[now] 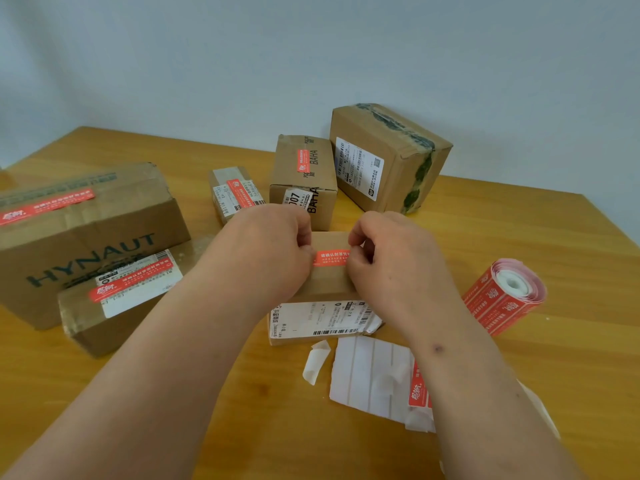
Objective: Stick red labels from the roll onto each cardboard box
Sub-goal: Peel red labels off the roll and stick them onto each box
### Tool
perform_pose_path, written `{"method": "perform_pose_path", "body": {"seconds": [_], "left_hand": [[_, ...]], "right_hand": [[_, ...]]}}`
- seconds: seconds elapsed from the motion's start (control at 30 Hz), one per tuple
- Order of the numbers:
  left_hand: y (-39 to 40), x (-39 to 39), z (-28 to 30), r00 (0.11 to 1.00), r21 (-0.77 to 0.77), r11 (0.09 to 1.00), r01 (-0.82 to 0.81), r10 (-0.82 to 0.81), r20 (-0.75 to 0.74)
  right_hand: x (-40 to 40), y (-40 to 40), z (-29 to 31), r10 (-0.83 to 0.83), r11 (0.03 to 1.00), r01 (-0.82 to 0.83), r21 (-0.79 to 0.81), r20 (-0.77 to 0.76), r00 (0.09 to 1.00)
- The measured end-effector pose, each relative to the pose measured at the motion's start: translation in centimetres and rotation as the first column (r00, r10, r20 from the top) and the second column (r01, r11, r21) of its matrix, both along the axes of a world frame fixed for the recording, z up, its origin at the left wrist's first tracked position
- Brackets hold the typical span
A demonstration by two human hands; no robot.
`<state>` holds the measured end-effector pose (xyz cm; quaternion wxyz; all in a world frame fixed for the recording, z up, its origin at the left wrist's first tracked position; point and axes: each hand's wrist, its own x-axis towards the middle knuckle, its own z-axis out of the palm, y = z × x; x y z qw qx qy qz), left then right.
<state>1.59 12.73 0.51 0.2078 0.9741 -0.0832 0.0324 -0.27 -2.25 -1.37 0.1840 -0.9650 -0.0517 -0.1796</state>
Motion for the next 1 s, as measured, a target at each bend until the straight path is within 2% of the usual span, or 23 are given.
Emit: {"method": "perform_pose_path", "body": {"seconds": [0.13,0.37,0.5,0.6,0.77,0.87,1.0], "left_hand": [[0.2,0.0,-0.3,1.000,-0.037,0.999,-0.014,0.014,-0.003],[0.8,-0.2,-0.8,1.000,-0.145,0.989,-0.015,0.013,-0.015],[0.4,-0.5,-1.2,0.999,-0.119,0.993,-0.012,0.016,0.034],[-0.2,-0.6,-1.3,0.998,-0.089,0.995,-0.046,0.050,0.041],[0.2,-0.8,-1.7,0.999,-0.221,0.975,-0.034,0.040,0.022],[0.2,-1.0,-1.9,0.999,-0.247,0.969,-0.027,0.037,0.034],[0.6,-1.1,-2.2,0.997,-0.377,0.924,-0.061,0.073,0.018]], "right_hand": [[-0.3,0.0,-0.2,-0.019,1.000,0.018,0.014,0.040,0.999],[0.0,-0.7,-0.1,-0.133,0.987,0.132,0.091,0.004,0.991],[0.2,-0.4,-0.5,-0.135,0.976,0.128,0.175,0.030,0.990],[0.6,-0.3,-1.1,-0.147,0.977,0.146,0.152,-0.008,0.989],[0.2,-1.1,-1.1,-0.108,0.967,0.116,0.229,-0.045,0.993],[-0.2,-1.1,-1.2,-0.058,0.971,0.077,0.227,-0.089,0.994],[0.2,-1.5,-1.2,-0.117,0.951,0.136,0.276,-0.086,0.989]]}}
